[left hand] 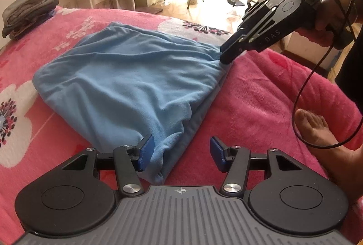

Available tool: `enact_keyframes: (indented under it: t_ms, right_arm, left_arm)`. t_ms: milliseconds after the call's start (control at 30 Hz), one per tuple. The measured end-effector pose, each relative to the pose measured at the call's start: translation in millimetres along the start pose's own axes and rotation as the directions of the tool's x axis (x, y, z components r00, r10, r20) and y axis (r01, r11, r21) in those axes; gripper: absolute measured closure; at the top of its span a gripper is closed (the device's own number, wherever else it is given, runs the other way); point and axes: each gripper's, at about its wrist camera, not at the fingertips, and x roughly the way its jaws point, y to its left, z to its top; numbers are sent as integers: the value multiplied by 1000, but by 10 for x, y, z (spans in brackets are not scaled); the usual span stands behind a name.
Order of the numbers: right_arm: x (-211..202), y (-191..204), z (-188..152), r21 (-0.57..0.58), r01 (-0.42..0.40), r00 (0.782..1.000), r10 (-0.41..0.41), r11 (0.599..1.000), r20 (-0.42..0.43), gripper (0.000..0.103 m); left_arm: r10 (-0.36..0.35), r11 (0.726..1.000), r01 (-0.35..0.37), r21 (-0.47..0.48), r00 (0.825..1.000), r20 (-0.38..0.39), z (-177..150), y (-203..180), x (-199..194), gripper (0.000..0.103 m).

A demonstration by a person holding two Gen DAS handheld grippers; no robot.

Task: Fold clothes

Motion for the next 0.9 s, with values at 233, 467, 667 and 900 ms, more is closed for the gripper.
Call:
enact_keyframes:
  t_ms: [233,467,667,900]
  right_arm:
    - [-128,-177,-72,100,3,999,-8,995,49,101]
    - [-135,-426,-118,314,-135,991,128,940,43,76]
    - [-56,-649,-121,443,-190,981,182,876,62,71]
    - [113,-707,-68,458,-240,970,234,856,71,71]
  left_arm:
    - [-9,1000,9,-5,1000,-16,-16,11,49,49]
    - [-6,1000,7,22,999,-38,-37,-10,98,49]
    - [-2,999,4,36,999,-44,-58,-25,124,49]
    - [2,999,0,42,999,-43,-69,-36,119,49]
